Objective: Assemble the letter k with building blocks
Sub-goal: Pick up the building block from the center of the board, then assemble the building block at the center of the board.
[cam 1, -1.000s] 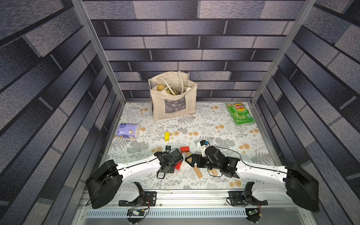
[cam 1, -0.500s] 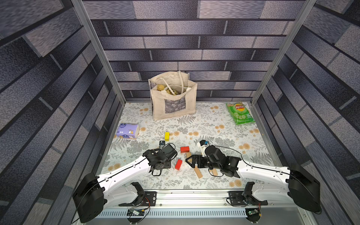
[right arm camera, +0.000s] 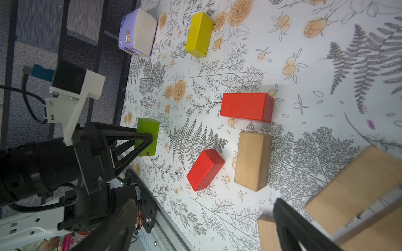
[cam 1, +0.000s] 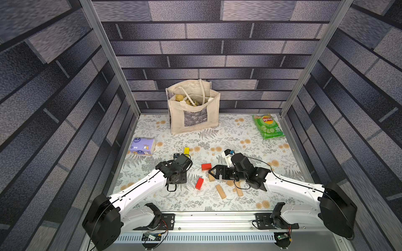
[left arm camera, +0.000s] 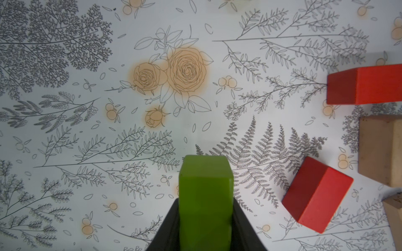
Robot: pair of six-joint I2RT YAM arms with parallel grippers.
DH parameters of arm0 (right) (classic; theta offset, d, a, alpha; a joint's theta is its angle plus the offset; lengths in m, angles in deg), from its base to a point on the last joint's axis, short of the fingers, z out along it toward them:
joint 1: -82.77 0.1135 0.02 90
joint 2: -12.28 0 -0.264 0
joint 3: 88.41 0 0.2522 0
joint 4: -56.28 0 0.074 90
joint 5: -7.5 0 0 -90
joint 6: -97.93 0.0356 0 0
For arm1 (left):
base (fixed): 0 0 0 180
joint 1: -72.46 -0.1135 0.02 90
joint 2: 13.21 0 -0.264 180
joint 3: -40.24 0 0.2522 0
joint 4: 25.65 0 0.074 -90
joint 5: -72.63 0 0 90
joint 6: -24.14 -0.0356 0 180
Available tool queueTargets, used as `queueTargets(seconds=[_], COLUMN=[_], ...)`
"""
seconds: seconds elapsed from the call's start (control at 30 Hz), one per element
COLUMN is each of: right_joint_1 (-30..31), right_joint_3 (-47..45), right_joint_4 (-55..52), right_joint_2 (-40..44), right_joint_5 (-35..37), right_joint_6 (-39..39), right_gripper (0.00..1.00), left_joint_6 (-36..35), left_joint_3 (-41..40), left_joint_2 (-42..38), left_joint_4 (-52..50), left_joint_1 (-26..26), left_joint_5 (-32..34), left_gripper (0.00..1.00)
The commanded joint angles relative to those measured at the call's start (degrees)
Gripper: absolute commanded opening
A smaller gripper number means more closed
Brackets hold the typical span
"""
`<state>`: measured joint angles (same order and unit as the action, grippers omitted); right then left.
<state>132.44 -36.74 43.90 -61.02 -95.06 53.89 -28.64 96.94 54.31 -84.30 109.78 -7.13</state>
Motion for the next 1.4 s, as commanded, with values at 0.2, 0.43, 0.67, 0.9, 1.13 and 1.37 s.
queueTargets(seconds=[0.2,0.43,0.67,0.9,1.13,1.37], right_joint_1=[-3.27,-4.48,-5.72,-6.15,-7.03,-8.41], right_joint_3=[6.84,7.68,5.85,6.08,6.23,7.67], right_joint_4=[1.43,1.31,3.12,0.68,3.33,5.46], right_joint_2=[-6.48,-8.68,-7.45,-6.07,-5.93,-9.25], right_joint_5=[-9.36,-9.54,-9.38,-8.17,-9.35,-12.22], right_joint_6=[-1.01,-0.47,1.44,1.03,3.93,5.47], right_gripper=[1.00,1.00,1.00,1.00,1.00,1.00], left_joint_6=[-6.83,-9.16,-11.40,-12.25,-11.88,-12.35], left_joint_3=[6.79,7.94,10.34,12.52,14.78,16.28], left_joint_2=[8.49,14.24,17.74,21.79,23.85,25.13], left_joint_4=[2.42,6.01,7.30,8.82,8.54,7.66], left_joint_1=[-3.24,-4.80,-6.83,-7.57,-8.04,-8.23], left_joint_5=[-1.92,-3.41,-4.34,-4.81,-4.97,-4.97], left_gripper=[0.30,0.29,0.29,0.28,0.29,0.30])
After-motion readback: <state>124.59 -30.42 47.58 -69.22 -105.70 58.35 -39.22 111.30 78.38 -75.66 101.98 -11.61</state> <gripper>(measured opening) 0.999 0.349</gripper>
